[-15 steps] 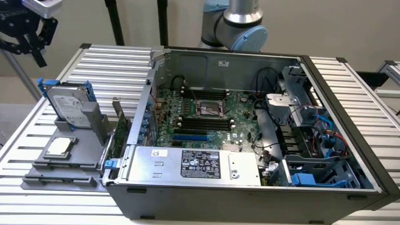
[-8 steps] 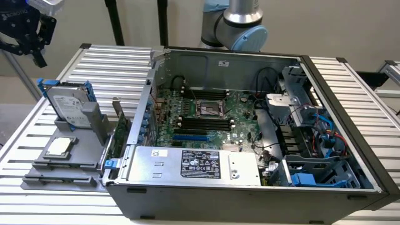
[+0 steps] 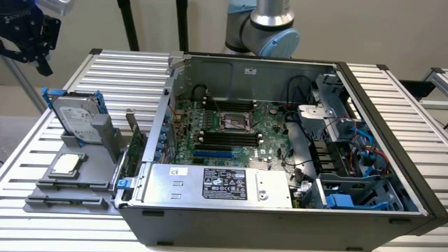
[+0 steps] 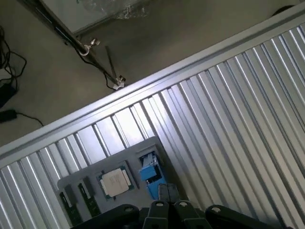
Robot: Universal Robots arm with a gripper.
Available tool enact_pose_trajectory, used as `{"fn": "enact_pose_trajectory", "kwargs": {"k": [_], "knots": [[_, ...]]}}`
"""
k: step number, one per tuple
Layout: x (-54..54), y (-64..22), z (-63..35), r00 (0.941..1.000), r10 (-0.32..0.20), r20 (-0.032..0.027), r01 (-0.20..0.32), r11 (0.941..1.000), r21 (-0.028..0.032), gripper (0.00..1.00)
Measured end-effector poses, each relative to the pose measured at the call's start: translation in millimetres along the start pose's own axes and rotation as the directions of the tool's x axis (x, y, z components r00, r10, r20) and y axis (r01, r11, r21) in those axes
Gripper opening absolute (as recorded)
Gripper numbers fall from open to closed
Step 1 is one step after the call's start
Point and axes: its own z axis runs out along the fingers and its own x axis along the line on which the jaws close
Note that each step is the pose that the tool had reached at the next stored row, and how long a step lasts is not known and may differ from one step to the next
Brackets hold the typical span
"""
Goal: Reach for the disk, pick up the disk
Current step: 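Pick up the disk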
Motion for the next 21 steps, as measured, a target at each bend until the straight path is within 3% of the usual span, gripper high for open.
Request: {"fn": "enact_pose_trajectory", "kwargs": {"k": [3,7,13,18,21], "knots": [[0.0,0.0,0.2,0.9985,-0.054,-0.0019,0.054,0.9985,0.0,0.11],[0.0,0.0,0.5,0.9921,-0.125,-0.0043,0.125,0.9921,0.0,0.11],[0.1,0.0,0.8,0.9735,-0.229,-0.0077,0.229,0.9735,0.0006,0.11],[0.4,-0.4,1.7,0.9565,-0.292,-0.0098,0.292,0.9565,0.0005,0.11],[1.7,-1.3,2.4,0.9495,-0.314,-0.0105,0.314,0.9496,0.0003,0.11]]}}
